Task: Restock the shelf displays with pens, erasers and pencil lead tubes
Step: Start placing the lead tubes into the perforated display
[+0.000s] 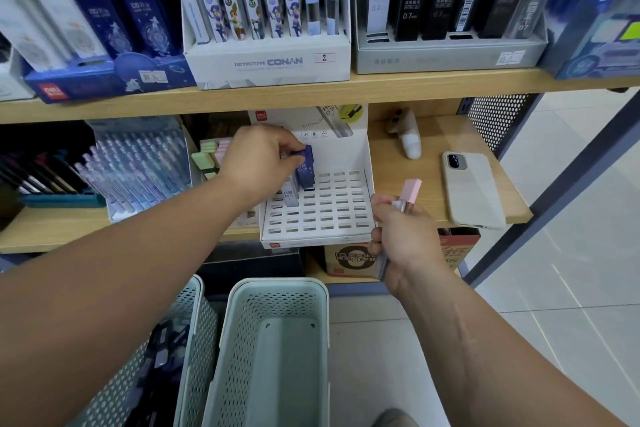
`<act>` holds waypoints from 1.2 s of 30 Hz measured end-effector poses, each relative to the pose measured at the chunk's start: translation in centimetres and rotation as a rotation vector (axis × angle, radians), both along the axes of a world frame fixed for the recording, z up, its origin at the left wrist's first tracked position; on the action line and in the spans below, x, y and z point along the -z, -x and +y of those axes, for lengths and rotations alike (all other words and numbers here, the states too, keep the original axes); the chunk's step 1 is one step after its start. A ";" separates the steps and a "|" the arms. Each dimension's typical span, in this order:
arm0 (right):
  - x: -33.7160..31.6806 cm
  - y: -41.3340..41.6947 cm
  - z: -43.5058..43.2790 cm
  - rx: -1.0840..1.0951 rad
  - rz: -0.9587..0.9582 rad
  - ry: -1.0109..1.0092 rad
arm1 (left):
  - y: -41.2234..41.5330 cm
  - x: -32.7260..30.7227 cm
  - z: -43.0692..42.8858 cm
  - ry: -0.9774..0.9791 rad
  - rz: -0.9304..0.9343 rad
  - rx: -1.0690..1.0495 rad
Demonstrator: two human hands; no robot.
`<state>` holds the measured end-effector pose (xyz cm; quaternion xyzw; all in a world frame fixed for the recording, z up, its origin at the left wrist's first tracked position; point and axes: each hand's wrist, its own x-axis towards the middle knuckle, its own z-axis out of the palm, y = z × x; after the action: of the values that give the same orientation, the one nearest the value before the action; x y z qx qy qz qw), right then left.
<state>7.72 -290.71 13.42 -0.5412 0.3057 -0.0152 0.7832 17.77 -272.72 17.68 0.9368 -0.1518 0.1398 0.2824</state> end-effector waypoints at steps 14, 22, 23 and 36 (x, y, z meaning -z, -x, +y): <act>-0.3 0.2 -0.2 -0.017 -0.016 -0.062 | -1.9 0.1 -0.7 -0.099 0.092 0.041; -0.7 0.3 -0.1 -0.018 0.001 -0.122 | -2.2 0.2 -0.3 -0.083 0.124 0.028; -0.8 0.3 -0.1 -0.024 0.000 -0.130 | -2.2 0.2 -0.3 -0.077 0.116 0.026; -1.5 0.7 0.4 -0.098 -0.005 -0.152 | -2.2 1.1 -0.1 -0.310 -0.003 0.158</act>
<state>7.02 -290.28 14.90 -0.4944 0.2772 0.0451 0.8226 19.99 -272.84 16.56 0.9541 -0.2452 0.0936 0.1446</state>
